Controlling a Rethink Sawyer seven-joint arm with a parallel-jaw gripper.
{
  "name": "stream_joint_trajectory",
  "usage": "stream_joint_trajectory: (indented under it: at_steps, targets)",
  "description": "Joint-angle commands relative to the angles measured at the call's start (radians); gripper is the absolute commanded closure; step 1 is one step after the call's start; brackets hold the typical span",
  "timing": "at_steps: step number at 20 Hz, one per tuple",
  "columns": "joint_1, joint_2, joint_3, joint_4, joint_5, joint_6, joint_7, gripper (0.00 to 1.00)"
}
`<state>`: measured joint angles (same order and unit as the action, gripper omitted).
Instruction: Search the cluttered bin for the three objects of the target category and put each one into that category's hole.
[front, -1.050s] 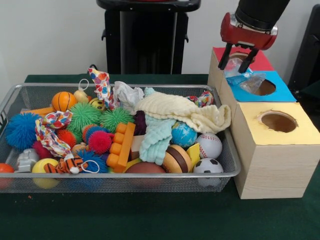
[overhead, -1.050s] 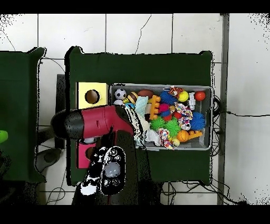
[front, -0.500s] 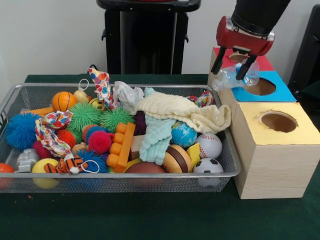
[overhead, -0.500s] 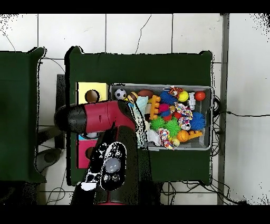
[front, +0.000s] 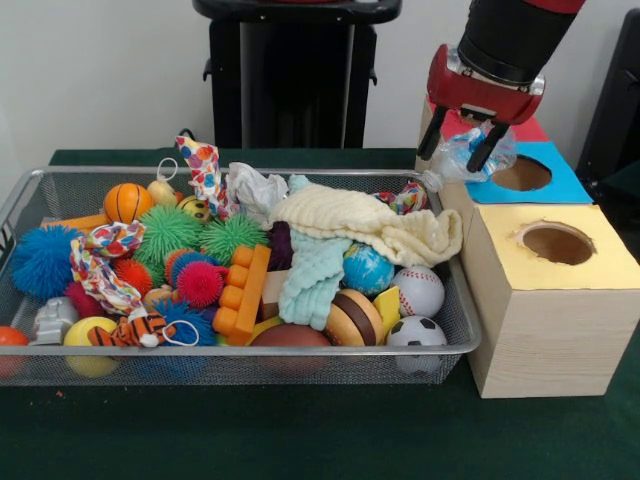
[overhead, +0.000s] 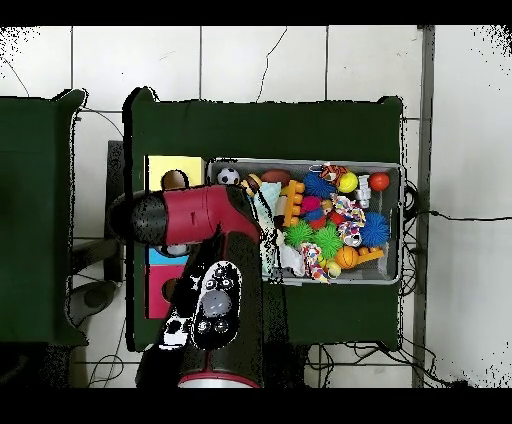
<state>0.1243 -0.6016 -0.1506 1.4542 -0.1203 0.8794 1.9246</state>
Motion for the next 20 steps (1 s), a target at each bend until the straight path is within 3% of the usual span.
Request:
stream_joint_trajectory:
  at_steps: [1,3,6,20]
  targets:
    - [-0.034,0.043,0.067,0.021,0.129,0.071,0.230,0.00]
    - [-0.061,0.026,0.125,0.051,0.201,0.081,0.200,0.00]
    - [-0.061,0.010,0.140,0.044,0.248,0.141,0.185,0.00]
    - [-0.044,0.046,0.097,-0.022,0.287,0.223,0.185,0.00]
